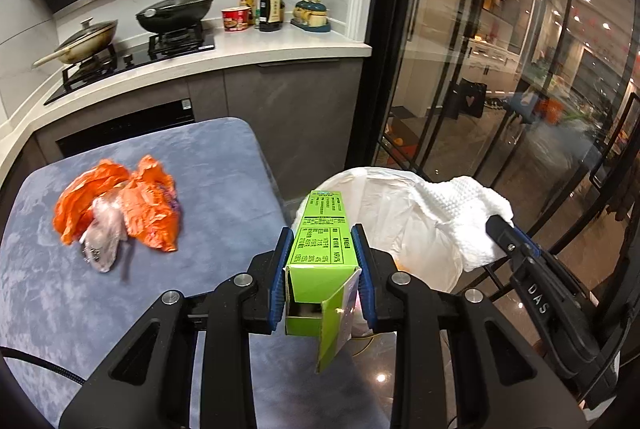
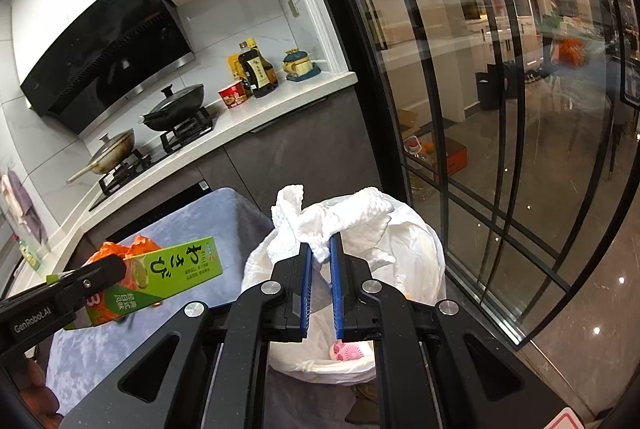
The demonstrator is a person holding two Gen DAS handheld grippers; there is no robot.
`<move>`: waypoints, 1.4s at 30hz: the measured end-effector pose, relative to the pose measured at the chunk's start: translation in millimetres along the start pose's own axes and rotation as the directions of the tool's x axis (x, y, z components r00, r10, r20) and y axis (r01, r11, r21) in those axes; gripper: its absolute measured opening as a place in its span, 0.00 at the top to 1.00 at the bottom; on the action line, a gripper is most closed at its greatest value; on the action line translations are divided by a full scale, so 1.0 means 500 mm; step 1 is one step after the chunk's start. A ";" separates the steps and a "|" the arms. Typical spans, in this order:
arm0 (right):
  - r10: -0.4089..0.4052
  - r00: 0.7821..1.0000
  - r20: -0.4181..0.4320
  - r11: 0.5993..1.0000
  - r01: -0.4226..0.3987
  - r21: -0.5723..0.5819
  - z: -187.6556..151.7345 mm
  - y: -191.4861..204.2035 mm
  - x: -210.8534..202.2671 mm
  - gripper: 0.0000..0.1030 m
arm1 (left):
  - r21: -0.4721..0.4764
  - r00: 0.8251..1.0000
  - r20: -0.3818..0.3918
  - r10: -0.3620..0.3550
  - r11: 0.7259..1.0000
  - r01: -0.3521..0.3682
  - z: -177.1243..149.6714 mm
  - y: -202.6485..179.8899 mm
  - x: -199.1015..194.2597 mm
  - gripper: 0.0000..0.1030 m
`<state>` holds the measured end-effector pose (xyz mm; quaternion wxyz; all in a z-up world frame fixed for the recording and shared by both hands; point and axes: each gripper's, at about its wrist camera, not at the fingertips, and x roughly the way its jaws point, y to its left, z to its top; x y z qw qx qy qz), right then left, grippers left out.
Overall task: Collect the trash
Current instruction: 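Carry the green box and white tissue over the trash bin with both tools, then open both tools to drop the box and tissue into the bin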
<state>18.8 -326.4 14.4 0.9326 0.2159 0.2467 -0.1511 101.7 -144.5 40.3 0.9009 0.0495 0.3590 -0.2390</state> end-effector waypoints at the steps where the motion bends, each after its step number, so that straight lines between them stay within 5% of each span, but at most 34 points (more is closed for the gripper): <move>1: -0.001 1.000 -0.003 1.000 0.001 0.001 0.001 -0.002 0.005 0.92 | 0.003 1.000 -0.004 -0.005 1.000 0.005 0.002 -0.004 0.006 0.73; 24: -0.019 0.998 -0.061 1.000 0.019 -0.012 0.011 -0.011 0.106 0.92 | 0.055 0.998 -0.055 -0.012 0.998 0.015 0.029 -0.054 0.125 0.72; 42: -0.027 0.997 -0.075 1.000 0.026 -0.016 0.010 -0.013 0.132 0.83 | 0.063 0.998 -0.063 -0.006 0.998 0.010 0.044 -0.061 0.154 0.66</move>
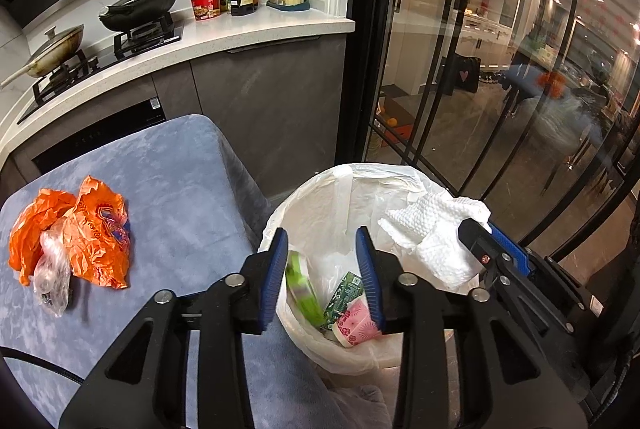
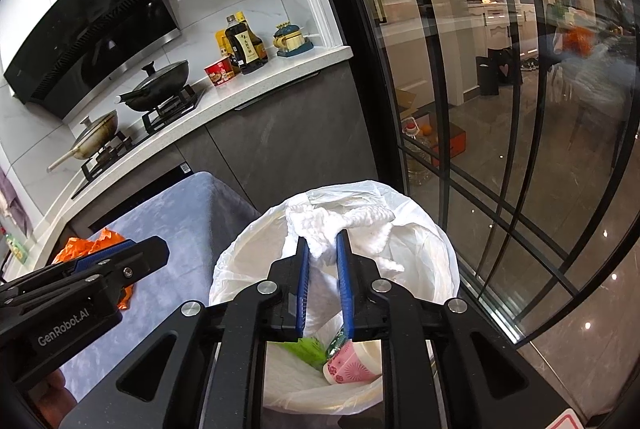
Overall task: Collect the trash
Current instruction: 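Open both tools to drop the box and tissue into the bin, then move both tools back to the table toward the orange plastic bags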
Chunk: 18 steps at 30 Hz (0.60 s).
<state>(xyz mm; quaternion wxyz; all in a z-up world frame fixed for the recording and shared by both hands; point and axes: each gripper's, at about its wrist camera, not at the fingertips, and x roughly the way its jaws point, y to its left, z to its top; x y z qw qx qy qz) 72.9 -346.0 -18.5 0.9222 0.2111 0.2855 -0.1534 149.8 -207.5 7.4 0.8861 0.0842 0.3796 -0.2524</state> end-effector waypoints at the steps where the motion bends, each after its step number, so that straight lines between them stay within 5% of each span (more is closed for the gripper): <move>1: 0.000 1.000 0.003 1.000 0.000 -0.001 0.001 0.000 0.000 0.78 | 0.000 1.000 0.000 -0.001 1.000 0.001 0.000 0.001 0.001 0.66; 18: 0.018 0.998 0.053 1.000 -0.017 -0.024 0.004 0.035 -0.045 0.68 | -0.045 0.999 0.033 0.018 0.999 -0.016 -0.001 0.052 -0.039 0.60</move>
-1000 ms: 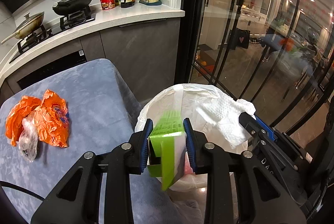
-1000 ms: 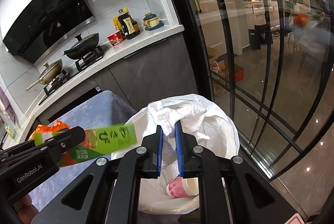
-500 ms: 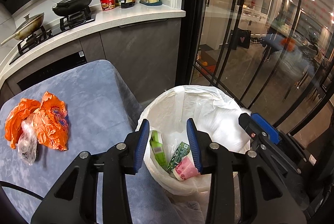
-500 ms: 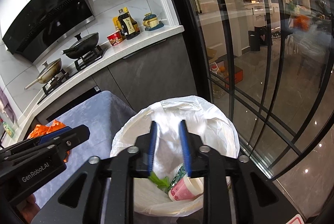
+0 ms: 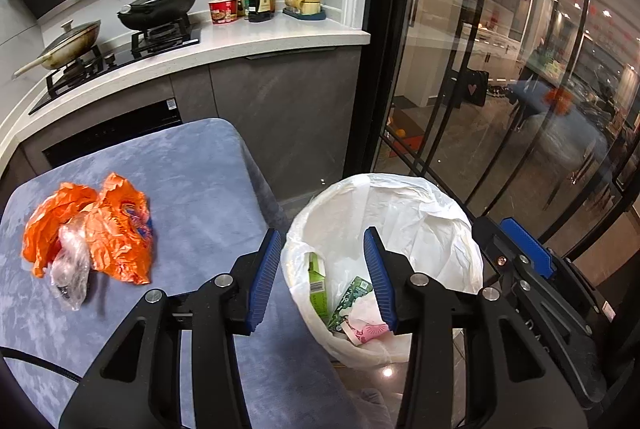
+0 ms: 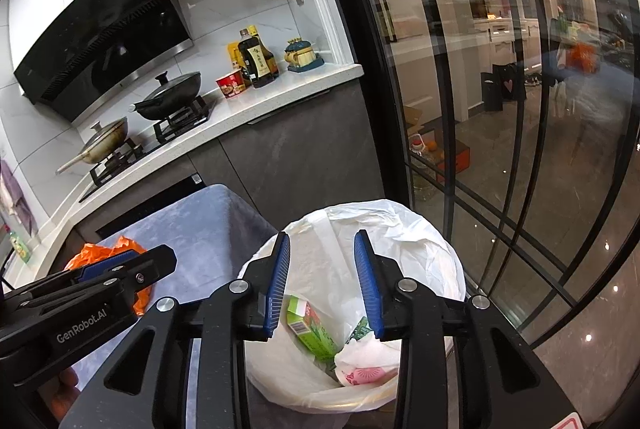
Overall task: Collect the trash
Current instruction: 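Move both tools back to the table toward the orange plastic bags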
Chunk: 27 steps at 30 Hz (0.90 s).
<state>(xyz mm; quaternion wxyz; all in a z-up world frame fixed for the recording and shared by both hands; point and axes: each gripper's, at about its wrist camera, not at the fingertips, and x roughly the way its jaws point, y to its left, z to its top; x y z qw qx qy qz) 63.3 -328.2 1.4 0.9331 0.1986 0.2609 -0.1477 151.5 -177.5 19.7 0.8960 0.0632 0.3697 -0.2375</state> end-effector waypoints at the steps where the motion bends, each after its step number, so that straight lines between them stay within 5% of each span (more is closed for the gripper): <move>1: 0.003 1.000 0.003 1.000 -0.003 -0.003 0.001 0.004 -0.003 0.67 | -0.004 1.000 0.004 0.001 1.000 -0.001 0.001 0.005 -0.004 0.60; 17: 0.066 0.998 0.018 0.995 -0.065 -0.070 -0.009 0.116 -0.049 0.60 | -0.094 0.997 0.056 0.056 0.994 -0.051 -0.012 0.115 -0.090 0.53; 27: 0.138 0.990 -0.008 0.979 -0.138 -0.150 -0.032 0.237 -0.060 0.54 | -0.197 0.988 0.067 0.140 0.972 -0.125 -0.042 0.251 -0.149 0.42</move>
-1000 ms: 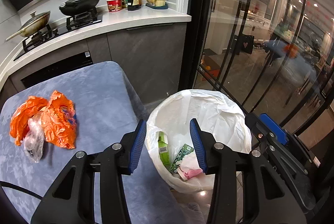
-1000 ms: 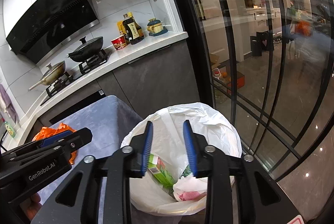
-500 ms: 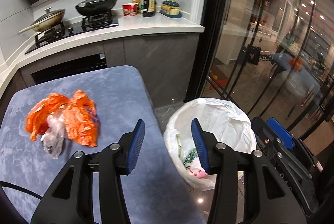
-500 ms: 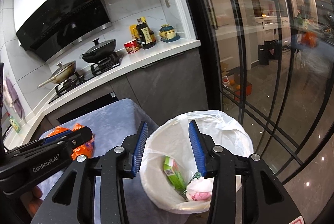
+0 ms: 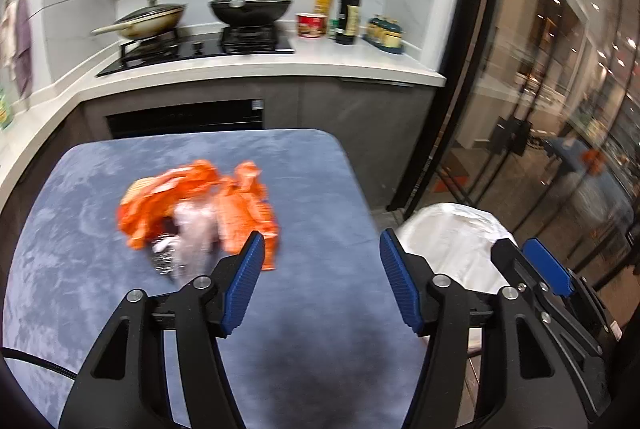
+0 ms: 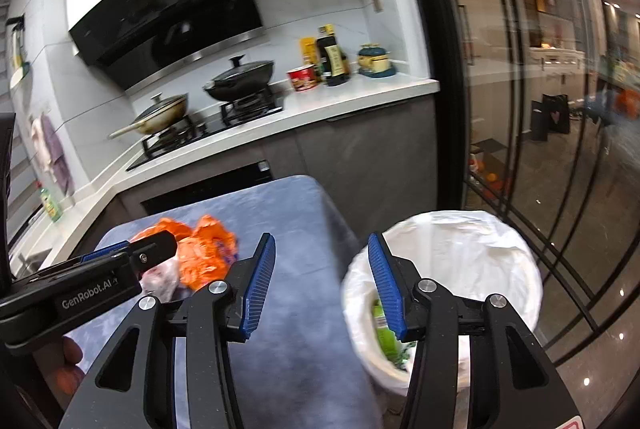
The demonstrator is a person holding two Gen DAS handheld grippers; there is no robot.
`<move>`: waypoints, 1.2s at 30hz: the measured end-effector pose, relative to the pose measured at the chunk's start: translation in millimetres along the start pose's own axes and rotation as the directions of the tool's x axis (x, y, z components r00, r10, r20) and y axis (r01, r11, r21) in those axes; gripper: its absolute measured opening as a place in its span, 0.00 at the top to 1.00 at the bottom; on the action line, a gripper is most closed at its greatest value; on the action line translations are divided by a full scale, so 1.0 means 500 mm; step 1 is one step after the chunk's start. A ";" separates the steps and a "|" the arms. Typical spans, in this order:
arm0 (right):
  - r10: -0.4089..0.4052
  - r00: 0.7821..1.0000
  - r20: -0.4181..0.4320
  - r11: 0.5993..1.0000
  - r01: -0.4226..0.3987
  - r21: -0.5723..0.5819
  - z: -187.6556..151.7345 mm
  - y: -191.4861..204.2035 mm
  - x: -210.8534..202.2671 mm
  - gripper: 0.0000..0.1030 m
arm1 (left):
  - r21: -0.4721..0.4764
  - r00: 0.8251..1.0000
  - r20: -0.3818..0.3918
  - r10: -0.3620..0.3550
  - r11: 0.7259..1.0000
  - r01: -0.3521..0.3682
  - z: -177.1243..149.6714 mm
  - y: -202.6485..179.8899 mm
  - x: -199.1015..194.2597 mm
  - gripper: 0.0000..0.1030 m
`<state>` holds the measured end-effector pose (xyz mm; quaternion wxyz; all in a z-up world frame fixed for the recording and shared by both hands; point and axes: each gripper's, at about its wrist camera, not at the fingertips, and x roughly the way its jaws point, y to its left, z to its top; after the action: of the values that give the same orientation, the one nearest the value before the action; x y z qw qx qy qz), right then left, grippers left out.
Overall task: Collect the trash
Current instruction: 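Move both tools back to the table toward the orange plastic bags, then grasp an orange plastic bag with the left tool while the right tool grasps another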
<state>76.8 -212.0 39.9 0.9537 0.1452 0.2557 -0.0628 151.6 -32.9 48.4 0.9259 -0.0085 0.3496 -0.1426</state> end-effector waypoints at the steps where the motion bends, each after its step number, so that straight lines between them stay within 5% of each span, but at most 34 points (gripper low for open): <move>1: 0.007 1.000 -0.004 1.000 -0.007 -0.007 -0.001 0.012 0.003 0.54 | -0.014 1.000 0.002 0.011 1.000 -0.011 -0.001 0.018 -0.003 0.36; 18: 0.109 0.987 -0.118 0.988 -0.121 -0.100 -0.048 0.208 0.114 0.47 | -0.188 0.983 -0.030 0.183 0.965 -0.185 -0.015 0.301 -0.008 0.32; 36: 0.091 0.973 -0.214 0.986 -0.118 -0.120 -0.065 0.288 0.309 0.47 | -0.190 0.983 -0.094 0.157 0.966 -0.173 -0.003 0.387 0.135 0.21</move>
<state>222.4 -72.4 -30.1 0.9313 0.1010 0.3494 0.0202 249.0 134.6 -18.5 0.9148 -0.0657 0.3975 -0.0297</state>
